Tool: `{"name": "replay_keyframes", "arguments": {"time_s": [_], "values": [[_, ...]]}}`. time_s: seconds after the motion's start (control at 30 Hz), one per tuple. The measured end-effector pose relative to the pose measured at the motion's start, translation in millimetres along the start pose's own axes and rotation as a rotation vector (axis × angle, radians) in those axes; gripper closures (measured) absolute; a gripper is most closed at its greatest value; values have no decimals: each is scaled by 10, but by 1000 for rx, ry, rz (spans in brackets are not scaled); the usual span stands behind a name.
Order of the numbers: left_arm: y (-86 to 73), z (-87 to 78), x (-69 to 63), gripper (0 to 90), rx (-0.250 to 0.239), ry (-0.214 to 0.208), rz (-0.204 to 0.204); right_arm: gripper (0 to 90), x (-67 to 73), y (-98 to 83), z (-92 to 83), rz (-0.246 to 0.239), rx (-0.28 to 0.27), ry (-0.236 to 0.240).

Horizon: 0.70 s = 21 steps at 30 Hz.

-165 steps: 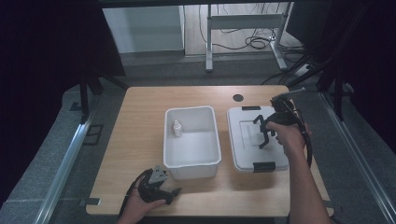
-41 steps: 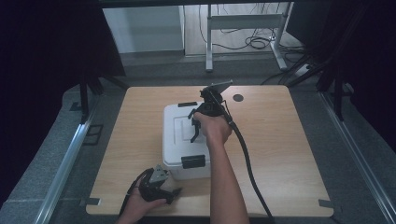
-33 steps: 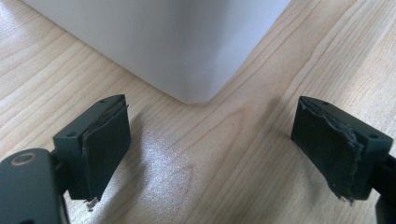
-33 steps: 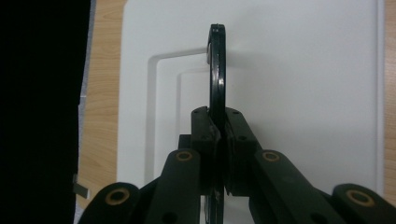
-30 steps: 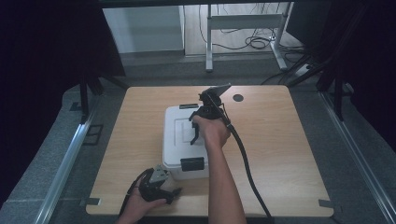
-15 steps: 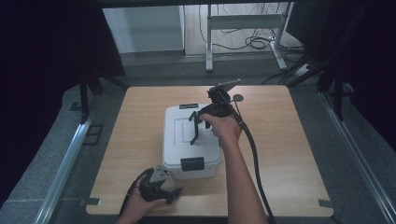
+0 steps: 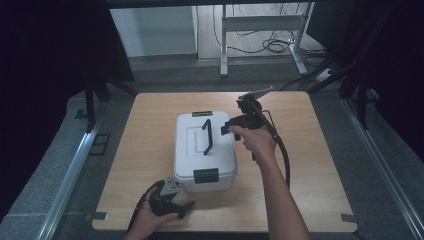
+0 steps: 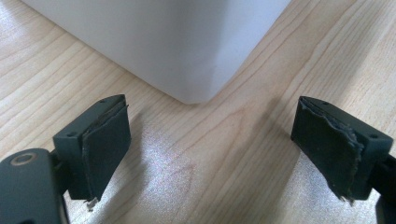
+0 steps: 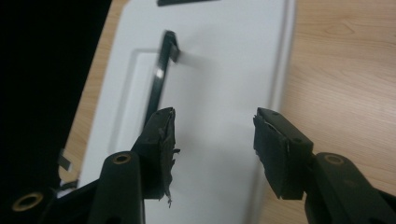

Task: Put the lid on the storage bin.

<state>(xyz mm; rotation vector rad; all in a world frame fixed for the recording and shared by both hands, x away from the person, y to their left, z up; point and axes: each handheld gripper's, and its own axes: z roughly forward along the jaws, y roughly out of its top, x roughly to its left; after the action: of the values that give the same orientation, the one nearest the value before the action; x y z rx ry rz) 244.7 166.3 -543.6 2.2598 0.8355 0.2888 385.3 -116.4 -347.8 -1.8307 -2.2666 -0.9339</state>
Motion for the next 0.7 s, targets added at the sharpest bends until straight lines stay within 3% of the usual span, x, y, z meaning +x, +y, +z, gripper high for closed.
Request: {"name": "replay_keyframes", "arguments": {"time_s": [0.4, 0.7], "values": [[1, -1, 0, 117, 0, 0, -2, 465, -369, -200, -181, 9, -60, 9], [1, 0, -1, 117, 0, 1, -2, 459, -740, -434, -249, -6, -112, -5]]}}
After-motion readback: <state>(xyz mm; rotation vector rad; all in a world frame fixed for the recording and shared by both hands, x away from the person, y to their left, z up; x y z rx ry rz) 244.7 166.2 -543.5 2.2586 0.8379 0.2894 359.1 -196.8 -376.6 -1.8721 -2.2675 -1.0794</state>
